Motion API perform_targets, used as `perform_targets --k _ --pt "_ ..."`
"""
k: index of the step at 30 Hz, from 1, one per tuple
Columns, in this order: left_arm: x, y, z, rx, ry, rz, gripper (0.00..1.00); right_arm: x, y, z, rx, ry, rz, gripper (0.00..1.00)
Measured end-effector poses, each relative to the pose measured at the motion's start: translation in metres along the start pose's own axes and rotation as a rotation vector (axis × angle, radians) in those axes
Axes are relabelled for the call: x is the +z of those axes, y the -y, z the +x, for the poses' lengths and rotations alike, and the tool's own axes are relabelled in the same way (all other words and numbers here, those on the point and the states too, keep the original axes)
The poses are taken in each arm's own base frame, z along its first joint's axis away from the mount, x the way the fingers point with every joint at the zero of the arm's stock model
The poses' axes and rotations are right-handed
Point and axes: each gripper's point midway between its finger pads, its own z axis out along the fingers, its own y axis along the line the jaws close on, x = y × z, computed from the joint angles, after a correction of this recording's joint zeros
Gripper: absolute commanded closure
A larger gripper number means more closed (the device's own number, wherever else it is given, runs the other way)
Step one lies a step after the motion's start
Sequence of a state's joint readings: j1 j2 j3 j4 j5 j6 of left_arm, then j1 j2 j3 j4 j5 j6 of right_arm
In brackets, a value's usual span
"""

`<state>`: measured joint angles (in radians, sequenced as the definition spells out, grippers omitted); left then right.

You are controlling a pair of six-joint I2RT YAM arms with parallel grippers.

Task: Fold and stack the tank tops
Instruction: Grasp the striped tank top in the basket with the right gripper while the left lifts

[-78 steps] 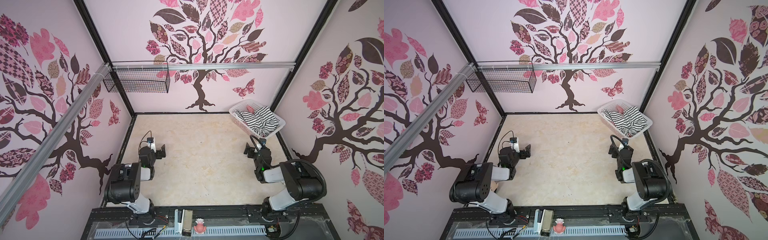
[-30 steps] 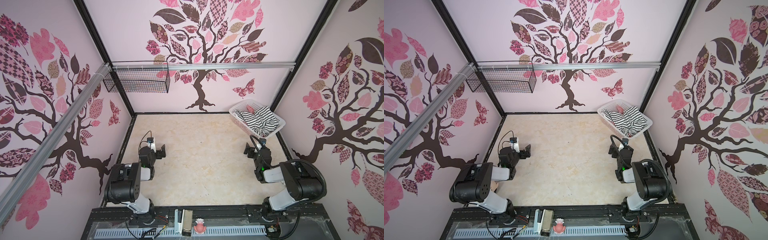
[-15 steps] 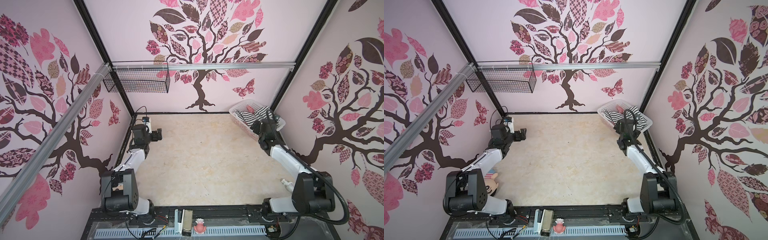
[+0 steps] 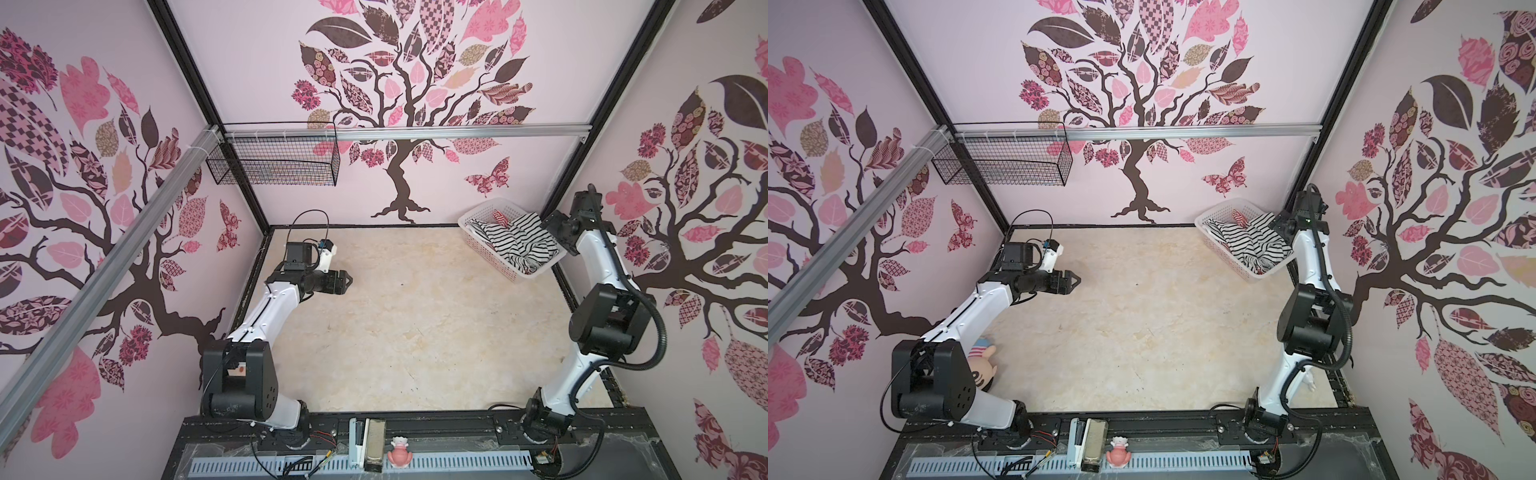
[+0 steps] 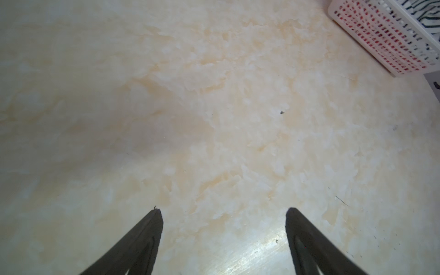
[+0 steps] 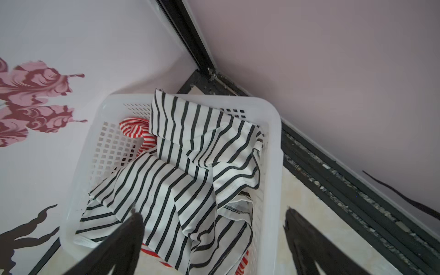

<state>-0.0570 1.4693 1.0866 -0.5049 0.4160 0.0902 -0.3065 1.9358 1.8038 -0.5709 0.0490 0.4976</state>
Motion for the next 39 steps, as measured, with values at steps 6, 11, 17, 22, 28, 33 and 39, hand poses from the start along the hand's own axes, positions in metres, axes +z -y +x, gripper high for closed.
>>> perform_targets --k 6,11,17,22,28,33,39 --pt "-0.002 0.014 0.011 0.012 -0.044 0.047 0.20 0.049 -0.007 0.009 -0.017 -0.095 0.000 0.15" --pt "-0.002 0.016 0.016 0.015 -0.064 0.059 0.20 0.076 -0.011 0.006 -0.026 -0.115 0.000 0.15" --pt "-0.003 0.017 0.019 0.016 -0.074 0.060 0.20 0.101 -0.008 0.005 -0.034 -0.125 0.029 0.17" --pt "-0.002 0.017 0.019 0.015 -0.074 0.060 0.21 0.118 0.001 0.013 -0.045 -0.144 0.065 0.17" --pt "0.000 0.016 0.021 0.012 -0.081 0.059 0.20 0.137 0.015 0.030 -0.061 -0.183 0.118 0.22" --pt "0.001 0.015 0.022 0.010 -0.085 0.058 0.20 0.139 0.018 0.034 -0.058 -0.197 0.125 0.61" --pt "0.001 0.014 0.021 0.011 -0.083 0.054 0.20 0.135 0.014 0.035 -0.034 -0.209 0.093 1.00"
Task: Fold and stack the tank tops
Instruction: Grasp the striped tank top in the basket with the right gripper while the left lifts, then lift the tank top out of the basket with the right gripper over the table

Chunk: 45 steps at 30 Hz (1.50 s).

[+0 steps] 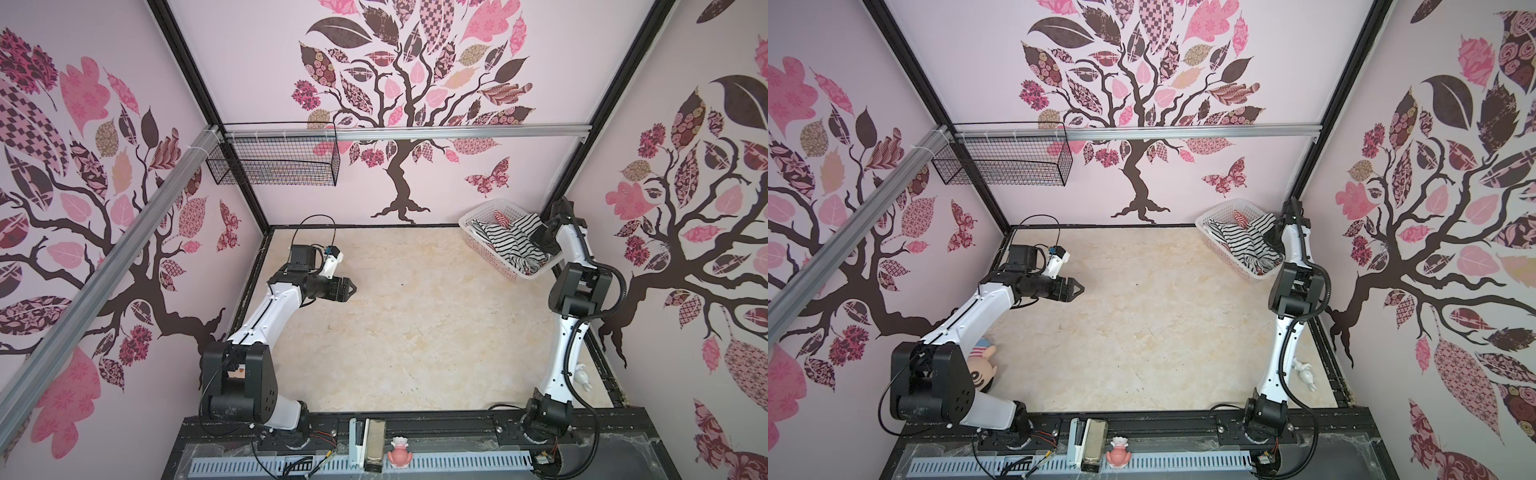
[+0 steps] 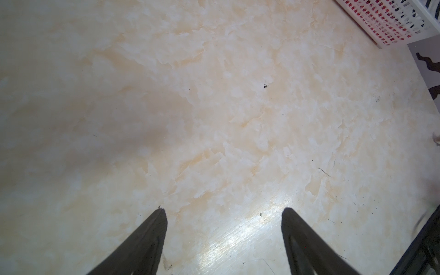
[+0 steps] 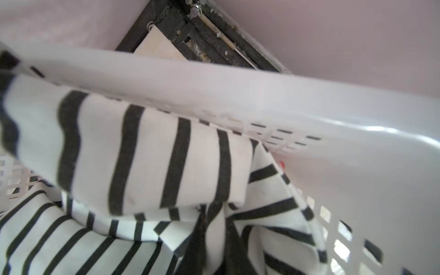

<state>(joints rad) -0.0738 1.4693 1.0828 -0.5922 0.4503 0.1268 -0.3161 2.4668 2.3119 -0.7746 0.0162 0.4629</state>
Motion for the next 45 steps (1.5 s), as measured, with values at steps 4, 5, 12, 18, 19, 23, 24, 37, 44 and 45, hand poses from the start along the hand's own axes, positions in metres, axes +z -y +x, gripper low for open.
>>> perform_targets --k 4,5,12,18,19,23,24,37,44,45 --pt "0.000 0.000 -0.001 -0.002 0.004 -0.001 0.20 -0.022 -0.006 0.002 0.009 -0.003 -0.041 1.00" --pt "0.000 0.000 -0.002 -0.002 0.006 -0.001 0.20 -0.033 -0.009 0.001 0.010 0.003 -0.059 1.00" --pt "0.000 0.000 -0.003 -0.008 0.014 -0.002 0.19 -0.147 -0.062 -0.030 -0.030 0.177 -0.226 1.00" --pt "-0.006 -0.005 -0.009 -0.016 0.041 -0.034 0.17 -0.258 -0.124 -0.011 -0.110 0.291 -0.443 1.00" --pt "-0.008 -0.006 -0.011 -0.023 0.050 -0.038 0.17 -0.274 -0.133 -0.003 -0.126 0.302 -0.479 1.00" --pt "-0.015 -0.020 -0.017 -0.067 0.088 -0.063 0.17 -0.345 -0.167 0.028 -0.192 0.350 -0.638 1.00" --pt "-0.016 -0.024 -0.018 -0.078 0.095 -0.069 0.17 -0.361 -0.174 0.034 -0.205 0.359 -0.675 1.00" --pt "-0.033 -0.057 -0.024 -0.185 0.155 -0.124 0.16 -0.551 -0.276 0.128 -0.380 0.332 -1.292 1.00" --pt "-0.047 -0.053 -0.031 -0.165 0.193 -0.139 0.16 -0.511 -0.357 0.170 -0.417 0.148 -1.397 1.00" --pt "-0.048 -0.052 -0.031 -0.163 0.197 -0.142 0.16 -0.500 -0.366 0.175 -0.414 0.113 -1.403 1.00"
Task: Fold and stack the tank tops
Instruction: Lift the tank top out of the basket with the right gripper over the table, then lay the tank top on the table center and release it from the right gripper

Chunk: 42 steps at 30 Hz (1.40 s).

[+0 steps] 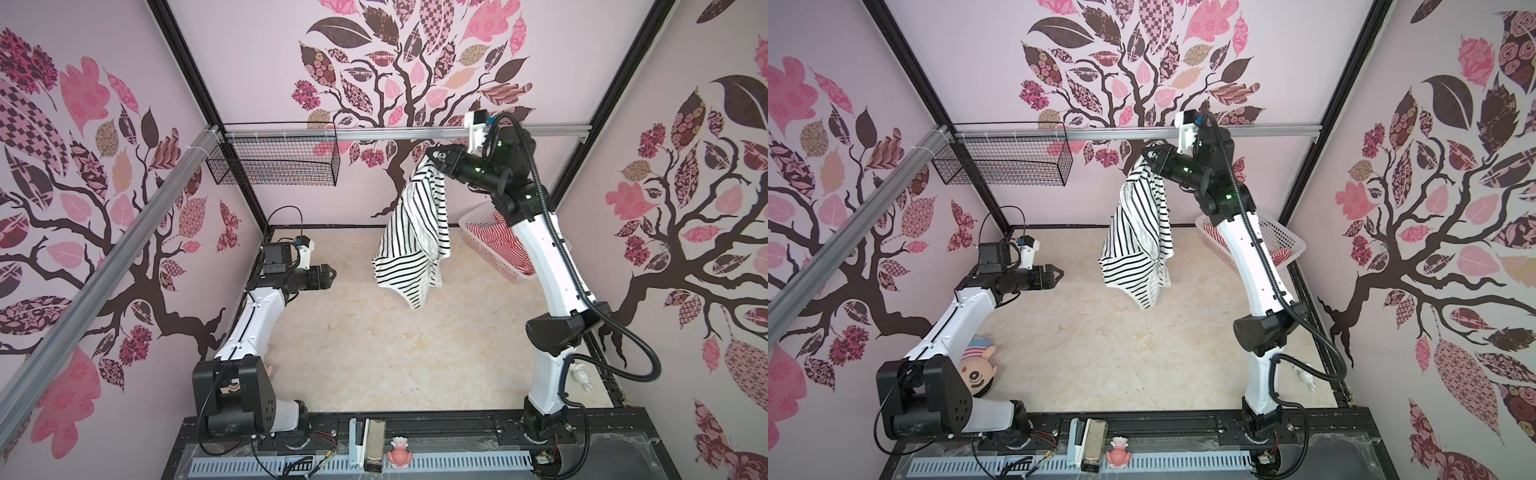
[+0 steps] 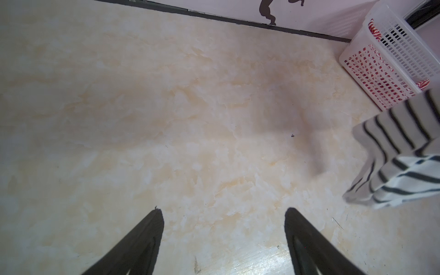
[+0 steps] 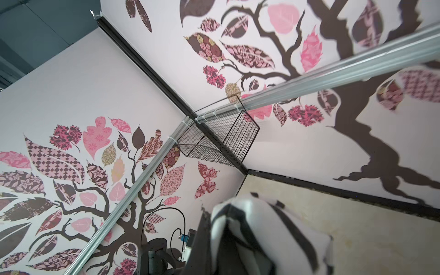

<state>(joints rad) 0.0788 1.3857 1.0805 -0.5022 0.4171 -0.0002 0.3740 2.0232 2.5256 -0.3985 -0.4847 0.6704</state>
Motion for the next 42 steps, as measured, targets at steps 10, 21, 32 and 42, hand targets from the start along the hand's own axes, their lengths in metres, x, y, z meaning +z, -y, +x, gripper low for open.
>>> perform_targets --k 10,21,32,42 --pt "-0.006 -0.007 -0.002 0.001 0.014 -0.035 0.16 0.048 0.039 0.044 0.144 -0.118 -0.052 1.00" --pt "0.034 0.050 0.037 0.153 -0.141 0.127 0.18 -0.015 0.182 0.223 0.253 -0.397 0.441 1.00" --pt "0.063 0.048 0.062 0.195 -0.242 0.066 0.18 0.012 0.107 0.291 0.210 -0.530 0.283 0.98" --pt "0.062 0.043 0.058 0.213 -0.227 0.030 0.19 -0.035 0.157 0.292 0.285 -0.479 0.356 0.96"
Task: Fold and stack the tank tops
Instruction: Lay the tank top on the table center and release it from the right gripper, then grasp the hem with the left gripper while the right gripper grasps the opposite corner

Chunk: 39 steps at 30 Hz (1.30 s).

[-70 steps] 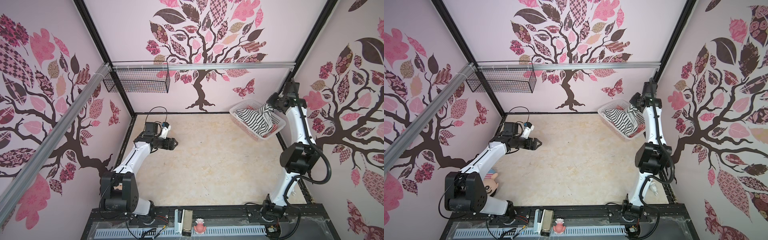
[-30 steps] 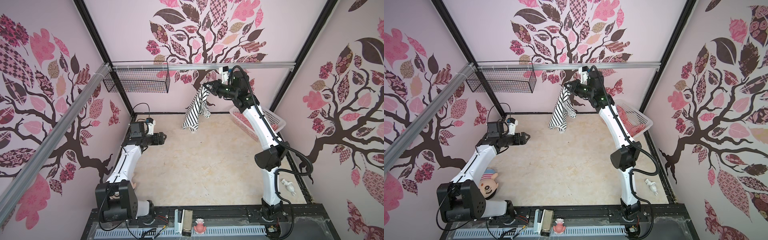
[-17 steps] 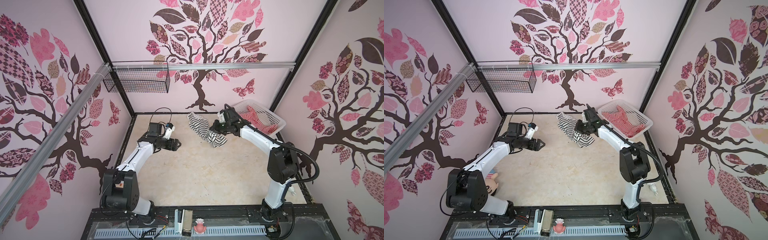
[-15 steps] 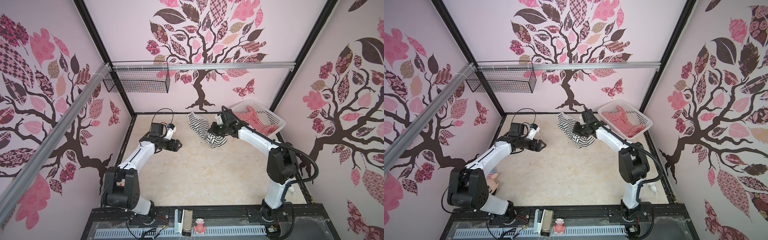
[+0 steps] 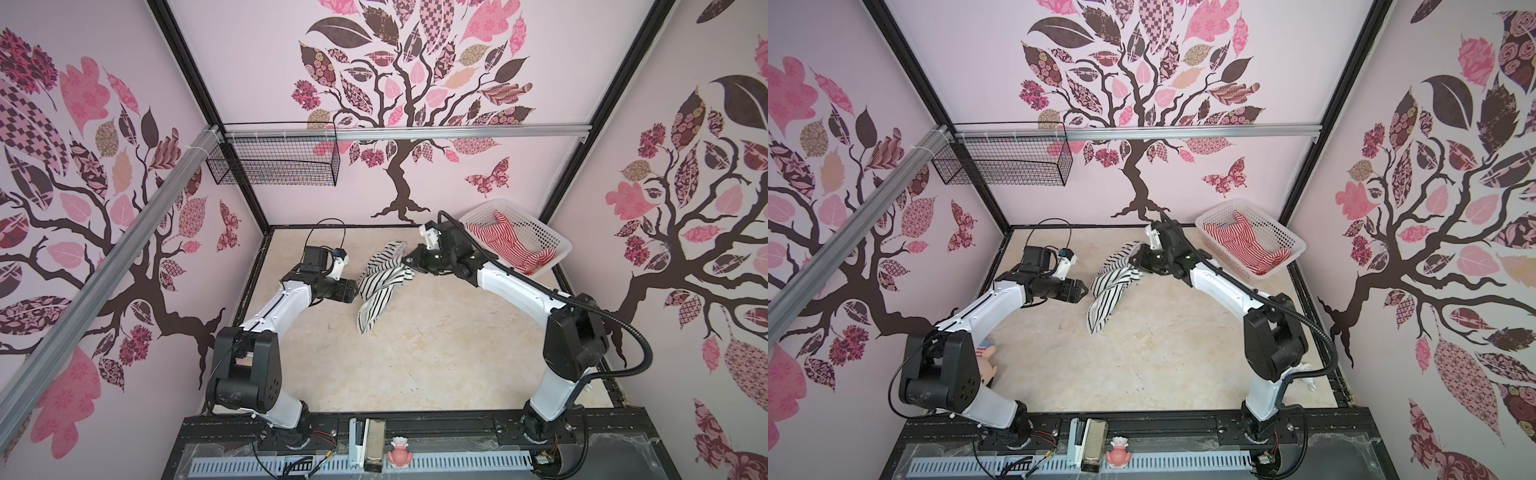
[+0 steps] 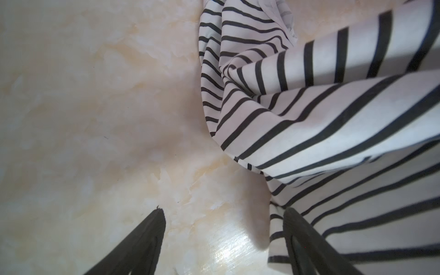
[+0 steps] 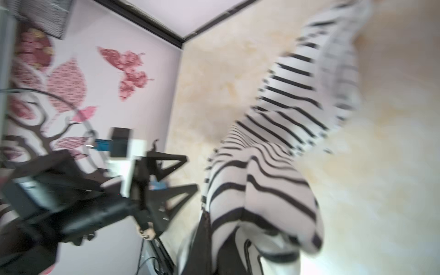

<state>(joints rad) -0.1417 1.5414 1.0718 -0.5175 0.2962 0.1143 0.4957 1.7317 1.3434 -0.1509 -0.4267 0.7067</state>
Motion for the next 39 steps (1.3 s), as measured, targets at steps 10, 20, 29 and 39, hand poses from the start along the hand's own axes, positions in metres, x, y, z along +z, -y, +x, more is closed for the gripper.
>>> perform_targets --k 10,20,29,39 --pt "0.008 0.045 0.020 0.163 -0.078 0.082 0.20 -0.013 0.148 0.108 0.125 -0.172 0.318 0.93" --pt "0.016 0.061 0.077 0.283 -0.253 0.098 0.24 -0.030 0.197 0.120 0.056 -0.148 0.542 0.69" --pt "0.026 0.072 0.121 0.330 -0.411 0.179 0.43 -0.037 0.191 0.116 0.039 -0.118 0.529 0.38" --pt "0.026 0.107 0.152 0.416 -0.470 0.265 0.44 -0.081 0.161 0.093 0.009 0.010 0.533 0.37"
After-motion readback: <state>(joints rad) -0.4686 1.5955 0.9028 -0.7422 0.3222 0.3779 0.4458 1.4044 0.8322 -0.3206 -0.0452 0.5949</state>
